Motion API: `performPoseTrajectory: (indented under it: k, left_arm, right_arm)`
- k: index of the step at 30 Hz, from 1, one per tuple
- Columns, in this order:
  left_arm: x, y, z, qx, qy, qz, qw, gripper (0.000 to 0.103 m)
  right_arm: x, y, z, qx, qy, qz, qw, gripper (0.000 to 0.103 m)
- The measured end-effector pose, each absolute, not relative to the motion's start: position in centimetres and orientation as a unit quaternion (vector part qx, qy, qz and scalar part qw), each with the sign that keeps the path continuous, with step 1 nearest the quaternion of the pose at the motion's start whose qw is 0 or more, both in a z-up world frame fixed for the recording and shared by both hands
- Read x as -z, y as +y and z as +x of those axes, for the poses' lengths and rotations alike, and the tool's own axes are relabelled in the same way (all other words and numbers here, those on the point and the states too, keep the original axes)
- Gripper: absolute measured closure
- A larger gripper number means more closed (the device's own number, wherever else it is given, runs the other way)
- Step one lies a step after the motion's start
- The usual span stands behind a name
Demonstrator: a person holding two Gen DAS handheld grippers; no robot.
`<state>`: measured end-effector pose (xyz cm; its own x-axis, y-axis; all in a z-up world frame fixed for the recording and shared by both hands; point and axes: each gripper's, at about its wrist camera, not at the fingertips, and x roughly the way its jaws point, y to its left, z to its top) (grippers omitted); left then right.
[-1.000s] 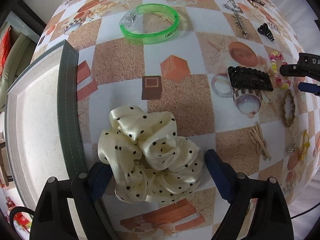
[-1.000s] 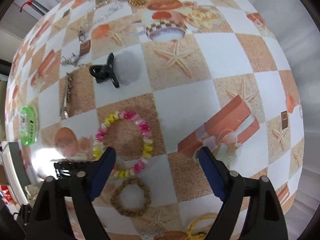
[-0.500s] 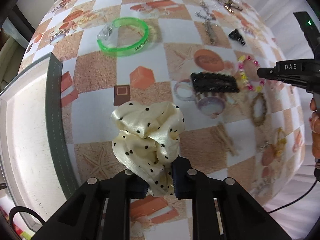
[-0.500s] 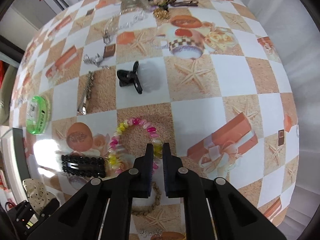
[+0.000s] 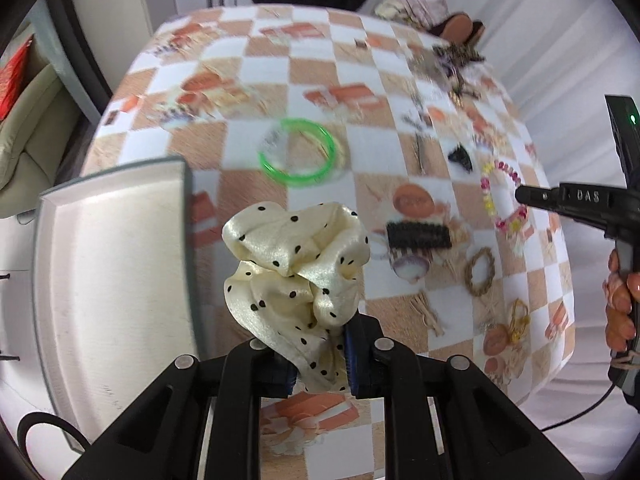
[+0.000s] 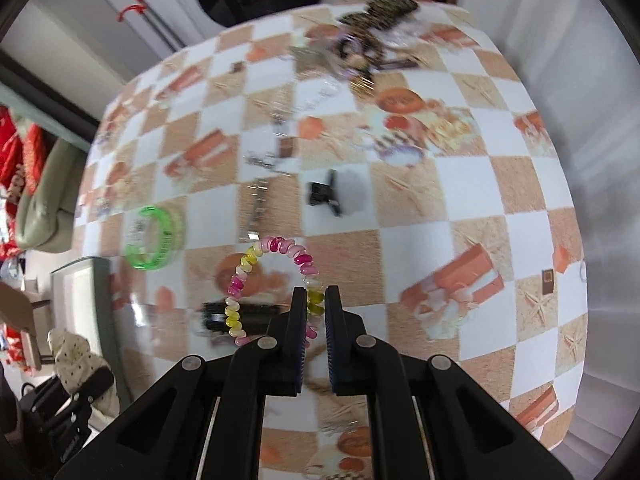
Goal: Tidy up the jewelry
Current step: 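Carry the scrunchie and bracelet into the white tray while both tools open to release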
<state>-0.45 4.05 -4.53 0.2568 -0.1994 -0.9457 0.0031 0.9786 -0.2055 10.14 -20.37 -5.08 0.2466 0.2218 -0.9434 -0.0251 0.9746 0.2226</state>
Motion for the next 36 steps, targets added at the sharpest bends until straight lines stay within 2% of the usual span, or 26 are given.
performPoseTrajectory:
  k: [10,17,26,35,36]
  left_arm:
    - [1.9,12.0,-1.3,-0.011,0.575,-0.111,0.81,0.08]
    - [3.7,18.5,-2.0,-0.091,0.577,-0.124,0.802,0.08]
    - [8.9,23.3,-2.1,-0.152,0.597,-0.115,0.779,0.08]
    - [12.1,24.1,-1.7,-0.175,0.615,-0.097,0.763,0.08]
    - [12.3,24.1,-1.8,-0.177,0.618,-0.096,0.76,0.076]
  right_arm:
    - [1.1,-10.5,10.4,-0.184,0.593,0.048,0.783,0.094]
    - [0.9,-0.3,10.4,-0.269,0.588,0.009,0.763,0.094]
    - [4.6,10.2,9.3,-0.32,0.609,-0.041,0.725,0.094]
    - [9.0,13.0,10.1,-0.294,0.639,-0.064,0.708,0.094]
    - [9.4,13.2,10.2,-0.292,0.643,-0.067,0.705,0.094]
